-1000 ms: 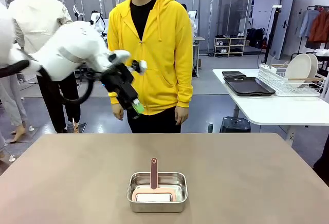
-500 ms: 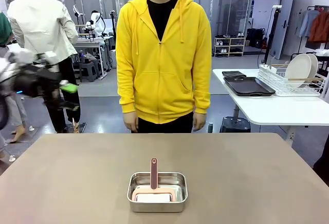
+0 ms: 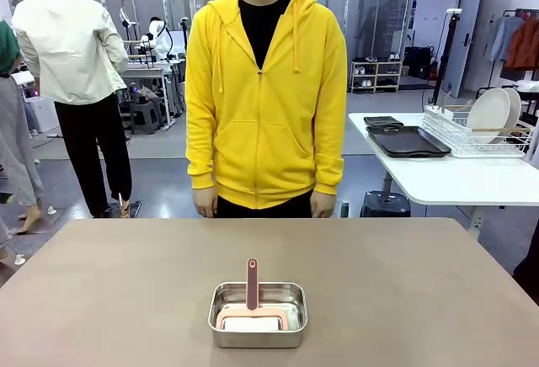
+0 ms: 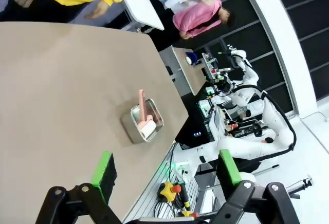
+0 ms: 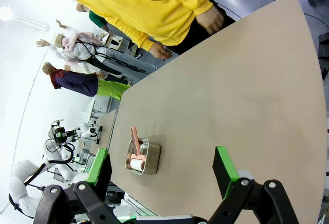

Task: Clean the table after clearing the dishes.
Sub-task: Place the Lint Roller back on top of the Airtight Container.

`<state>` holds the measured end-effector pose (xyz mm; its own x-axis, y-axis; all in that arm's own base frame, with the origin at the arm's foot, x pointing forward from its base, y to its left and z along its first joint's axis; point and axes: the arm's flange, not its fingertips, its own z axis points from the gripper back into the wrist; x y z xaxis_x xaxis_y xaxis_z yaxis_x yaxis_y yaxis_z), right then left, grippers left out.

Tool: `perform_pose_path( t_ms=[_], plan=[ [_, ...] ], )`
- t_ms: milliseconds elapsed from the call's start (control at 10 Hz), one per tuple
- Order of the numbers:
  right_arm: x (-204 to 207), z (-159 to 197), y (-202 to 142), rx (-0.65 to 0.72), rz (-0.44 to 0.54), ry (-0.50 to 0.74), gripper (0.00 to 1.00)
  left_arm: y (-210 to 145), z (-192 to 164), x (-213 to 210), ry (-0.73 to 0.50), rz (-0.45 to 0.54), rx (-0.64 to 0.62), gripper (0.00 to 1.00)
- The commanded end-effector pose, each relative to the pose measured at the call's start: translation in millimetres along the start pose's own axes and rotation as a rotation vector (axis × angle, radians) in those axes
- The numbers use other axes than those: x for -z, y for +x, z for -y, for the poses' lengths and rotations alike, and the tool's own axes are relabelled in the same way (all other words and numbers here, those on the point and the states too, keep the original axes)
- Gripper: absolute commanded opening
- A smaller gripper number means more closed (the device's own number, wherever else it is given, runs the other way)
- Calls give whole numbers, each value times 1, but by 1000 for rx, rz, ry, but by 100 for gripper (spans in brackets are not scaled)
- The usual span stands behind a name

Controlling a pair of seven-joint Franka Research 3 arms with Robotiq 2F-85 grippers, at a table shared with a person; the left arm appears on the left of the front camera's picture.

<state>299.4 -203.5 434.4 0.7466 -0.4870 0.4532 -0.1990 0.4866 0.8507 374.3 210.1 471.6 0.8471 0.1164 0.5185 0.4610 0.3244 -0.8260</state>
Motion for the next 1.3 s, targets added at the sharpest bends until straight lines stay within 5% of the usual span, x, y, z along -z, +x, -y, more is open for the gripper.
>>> perform_pose_path(
  t_ms=[0,300,400,1200],
  plan=[
    [-2,-1,-1,-16,-8,6,100,9,-18,-40,14,-36,22,100],
    [-2,-1,-1,-16,-8,6,100,14,-42,-53,11,-45,57,100],
    [-2,-1,-1,-16,-8,6,100,2,-32,-57,66,-3,-18,100],
    [-2,-1,-1,-16,-8,6,100,2,-32,-57,66,-3,-18,100]
  ],
)
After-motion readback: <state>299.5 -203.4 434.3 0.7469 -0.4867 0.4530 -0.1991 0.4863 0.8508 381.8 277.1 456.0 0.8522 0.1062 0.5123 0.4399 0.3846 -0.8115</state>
